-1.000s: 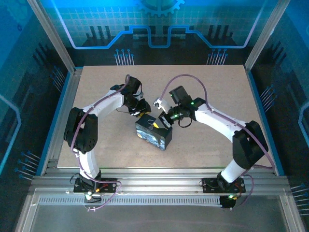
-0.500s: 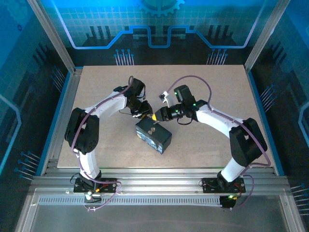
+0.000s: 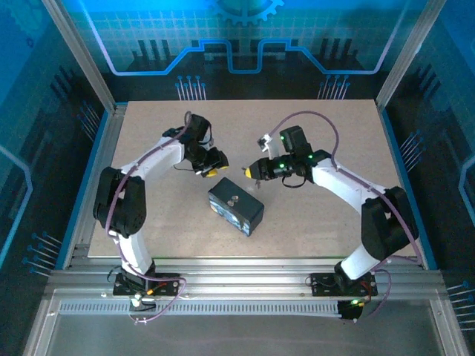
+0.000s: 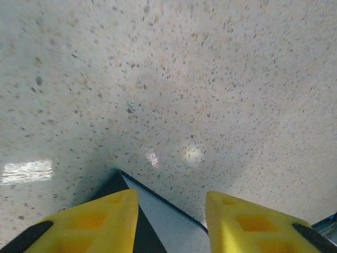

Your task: Unlock the padlock with the key

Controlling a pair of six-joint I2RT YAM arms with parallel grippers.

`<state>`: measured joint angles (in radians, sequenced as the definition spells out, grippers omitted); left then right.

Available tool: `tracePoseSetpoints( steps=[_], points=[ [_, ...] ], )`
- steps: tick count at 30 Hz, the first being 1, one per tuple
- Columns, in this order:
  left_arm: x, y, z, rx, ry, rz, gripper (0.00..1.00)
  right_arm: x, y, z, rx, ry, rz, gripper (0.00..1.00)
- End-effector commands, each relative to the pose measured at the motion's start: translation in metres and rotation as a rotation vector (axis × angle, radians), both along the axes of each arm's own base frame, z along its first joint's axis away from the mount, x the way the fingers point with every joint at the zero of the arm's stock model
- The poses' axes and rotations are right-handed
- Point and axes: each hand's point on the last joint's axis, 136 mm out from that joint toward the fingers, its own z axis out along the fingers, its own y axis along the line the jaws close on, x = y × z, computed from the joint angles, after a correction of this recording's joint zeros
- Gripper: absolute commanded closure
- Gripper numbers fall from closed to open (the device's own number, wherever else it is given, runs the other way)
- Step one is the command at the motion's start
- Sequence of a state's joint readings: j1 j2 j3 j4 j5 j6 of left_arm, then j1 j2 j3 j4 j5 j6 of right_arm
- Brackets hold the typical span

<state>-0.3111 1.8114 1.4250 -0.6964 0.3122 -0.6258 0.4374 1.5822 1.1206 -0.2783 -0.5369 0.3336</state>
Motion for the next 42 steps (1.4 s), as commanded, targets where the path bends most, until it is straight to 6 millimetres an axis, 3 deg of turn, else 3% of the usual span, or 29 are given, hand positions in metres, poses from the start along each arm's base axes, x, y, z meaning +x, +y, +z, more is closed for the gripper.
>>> tracePoseSetpoints(
  steps=[1, 8, 12, 14, 17, 19, 20, 26, 29, 33, 38, 42],
  points=[
    [0.009, 0.007, 0.037, -0.041, -0.075, 0.007, 0.52, 0.006, -0.031, -0.018, -0.096, -0.014, -0.061, 0.81],
    [0.004, 0.023, 0.04, -0.011, -0.097, 0.027, 0.5, 0.033, -0.112, -0.102, -0.356, 0.099, -0.303, 0.8],
    [0.0, 0.027, 0.042, -0.006, -0.098, 0.032, 0.5, 0.034, -0.146, -0.13, -0.442, 0.159, -0.401, 0.77],
    [-0.001, 0.029, 0.043, -0.002, -0.101, 0.034, 0.5, 0.034, -0.153, -0.135, -0.423, 0.191, -0.428, 0.74],
    [-0.001, 0.03, 0.046, -0.004, -0.106, 0.037, 0.49, 0.03, -0.158, -0.139, -0.425, 0.216, -0.443, 0.57],
    [-0.001, 0.031, 0.047, -0.005, -0.11, 0.038, 0.49, 0.029, -0.156, -0.135, -0.418, 0.21, -0.432, 0.31],
    [-0.001, 0.031, 0.048, -0.006, -0.113, 0.036, 0.5, 0.029, -0.155, -0.13, -0.408, 0.197, -0.421, 0.0],
    [-0.006, 0.037, 0.043, 0.026, -0.103, 0.031, 0.49, 0.022, -0.123, -0.068, -0.304, 0.029, -0.309, 0.0],
    [-0.008, 0.044, 0.037, 0.051, -0.086, 0.041, 0.5, 0.003, -0.089, -0.028, -0.268, -0.087, -0.183, 0.0],
    [-0.011, 0.053, 0.03, 0.063, -0.068, 0.063, 0.5, -0.041, -0.031, 0.017, -0.17, -0.239, 0.083, 0.0],
    [-0.014, 0.058, 0.027, 0.071, -0.055, 0.085, 0.49, -0.085, 0.011, 0.029, -0.172, -0.3, 0.31, 0.0],
    [-0.017, 0.059, 0.025, 0.072, -0.047, 0.089, 0.5, -0.099, 0.026, 0.013, -0.297, -0.33, 0.385, 0.0]
  ],
)
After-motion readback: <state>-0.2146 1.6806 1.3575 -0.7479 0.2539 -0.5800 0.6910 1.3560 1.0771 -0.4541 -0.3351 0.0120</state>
